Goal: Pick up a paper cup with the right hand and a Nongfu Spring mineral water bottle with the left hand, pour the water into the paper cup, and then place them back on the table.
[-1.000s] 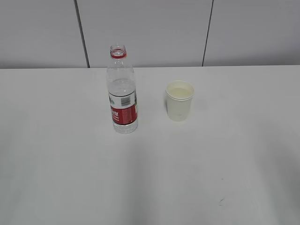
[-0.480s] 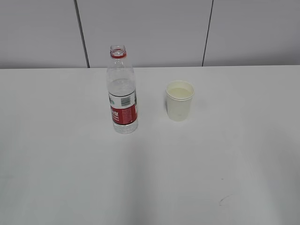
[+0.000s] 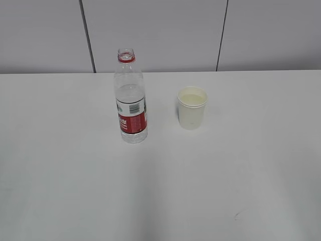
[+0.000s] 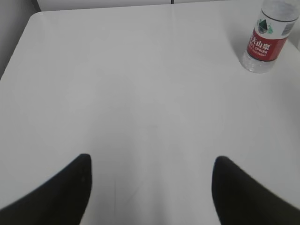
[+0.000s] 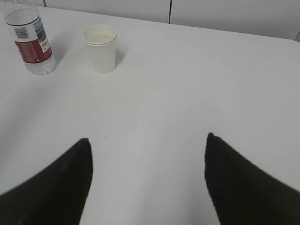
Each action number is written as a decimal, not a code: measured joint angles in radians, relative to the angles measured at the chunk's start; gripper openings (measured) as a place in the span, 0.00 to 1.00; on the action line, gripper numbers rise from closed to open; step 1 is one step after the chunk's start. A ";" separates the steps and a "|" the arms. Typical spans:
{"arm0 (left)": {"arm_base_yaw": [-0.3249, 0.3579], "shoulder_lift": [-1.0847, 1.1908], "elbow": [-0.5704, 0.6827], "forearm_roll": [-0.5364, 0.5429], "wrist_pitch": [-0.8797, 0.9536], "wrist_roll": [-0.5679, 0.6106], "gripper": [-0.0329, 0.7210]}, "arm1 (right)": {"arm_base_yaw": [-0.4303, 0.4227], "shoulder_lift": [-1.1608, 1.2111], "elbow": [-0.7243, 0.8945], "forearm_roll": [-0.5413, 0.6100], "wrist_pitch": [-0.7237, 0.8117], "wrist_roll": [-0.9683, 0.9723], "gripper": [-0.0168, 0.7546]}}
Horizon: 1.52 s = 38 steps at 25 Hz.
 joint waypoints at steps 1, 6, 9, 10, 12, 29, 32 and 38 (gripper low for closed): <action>0.000 0.000 0.000 0.000 0.000 0.000 0.70 | 0.000 -0.007 0.000 0.000 0.002 0.000 0.74; 0.000 0.000 0.000 -0.001 0.000 0.000 0.70 | 0.000 -0.011 -0.008 -0.005 0.064 0.000 0.74; 0.000 0.000 0.000 -0.002 0.000 0.000 0.70 | 0.000 -0.011 -0.015 -0.014 0.101 0.000 0.74; 0.000 0.000 0.000 -0.002 0.000 0.000 0.70 | 0.000 -0.011 -0.015 -0.014 0.106 0.000 0.74; 0.000 0.000 0.000 -0.002 0.000 0.000 0.70 | 0.000 -0.011 -0.015 -0.017 0.118 0.000 0.74; 0.000 0.000 0.000 -0.008 0.000 0.000 0.70 | 0.000 -0.054 -0.007 -0.085 0.185 0.093 0.74; 0.000 0.000 0.000 -0.012 0.000 0.000 0.70 | 0.000 -0.054 -0.005 -0.089 0.185 0.104 0.74; 0.000 0.000 0.000 -0.051 0.000 0.000 0.70 | 0.000 -0.054 0.003 -0.097 0.178 0.109 0.74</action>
